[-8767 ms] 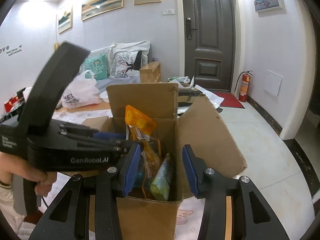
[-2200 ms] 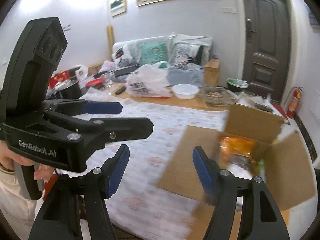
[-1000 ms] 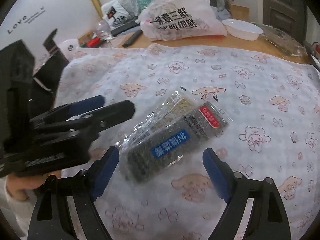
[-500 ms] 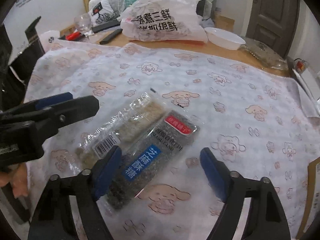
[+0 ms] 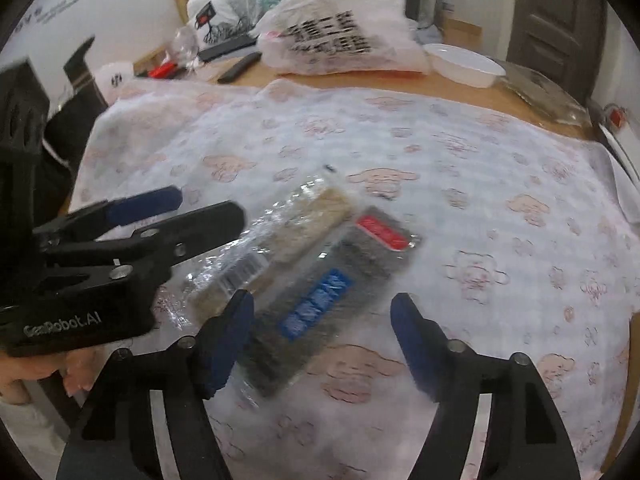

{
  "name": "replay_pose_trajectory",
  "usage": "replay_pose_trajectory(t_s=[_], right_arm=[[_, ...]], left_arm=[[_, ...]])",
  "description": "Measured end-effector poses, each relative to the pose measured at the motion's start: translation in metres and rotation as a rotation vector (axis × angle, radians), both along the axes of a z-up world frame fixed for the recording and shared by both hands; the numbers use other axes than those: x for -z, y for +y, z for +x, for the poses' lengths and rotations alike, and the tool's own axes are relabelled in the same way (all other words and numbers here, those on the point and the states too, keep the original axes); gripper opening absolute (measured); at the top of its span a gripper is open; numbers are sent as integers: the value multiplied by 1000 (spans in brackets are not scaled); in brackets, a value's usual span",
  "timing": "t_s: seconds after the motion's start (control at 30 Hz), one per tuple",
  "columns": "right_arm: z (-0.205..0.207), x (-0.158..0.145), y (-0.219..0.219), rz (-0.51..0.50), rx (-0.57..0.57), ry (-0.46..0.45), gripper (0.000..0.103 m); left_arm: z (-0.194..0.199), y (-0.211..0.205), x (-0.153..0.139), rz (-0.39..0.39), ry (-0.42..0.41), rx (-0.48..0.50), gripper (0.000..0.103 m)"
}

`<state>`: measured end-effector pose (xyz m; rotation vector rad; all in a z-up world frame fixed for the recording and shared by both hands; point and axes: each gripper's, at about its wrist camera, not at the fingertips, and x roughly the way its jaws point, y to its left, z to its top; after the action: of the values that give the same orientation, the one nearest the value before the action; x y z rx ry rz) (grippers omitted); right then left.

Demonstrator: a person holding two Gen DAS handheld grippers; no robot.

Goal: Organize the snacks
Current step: 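Grasp the dark sesame candy pack with the right tool while the left tool grasps the light pack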

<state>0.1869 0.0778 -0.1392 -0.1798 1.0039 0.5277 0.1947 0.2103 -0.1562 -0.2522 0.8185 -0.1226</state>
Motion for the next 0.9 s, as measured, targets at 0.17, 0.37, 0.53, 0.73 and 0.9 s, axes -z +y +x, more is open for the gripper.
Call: replay_pose_trajectory(t_s=[0.17,0.37,0.53,0.73,0.9], right_arm=[[1,3,8,-22,38,-25,75],[1,6,1,-72,44,-47,74],[-4,4,-11,-89,-2,-52,55],[-10,1,-53,-84,-9,-48,36],[-17,2,-87,-56,10,-48,36]], left_arm=[[3,0,3,-9,10,2,80],[6,-5,5,11,15,12,80],[7,-14,7,55,13,27,80],[7,-42,8,140,23,117,79],[8,-63,14,272,69,116,62]])
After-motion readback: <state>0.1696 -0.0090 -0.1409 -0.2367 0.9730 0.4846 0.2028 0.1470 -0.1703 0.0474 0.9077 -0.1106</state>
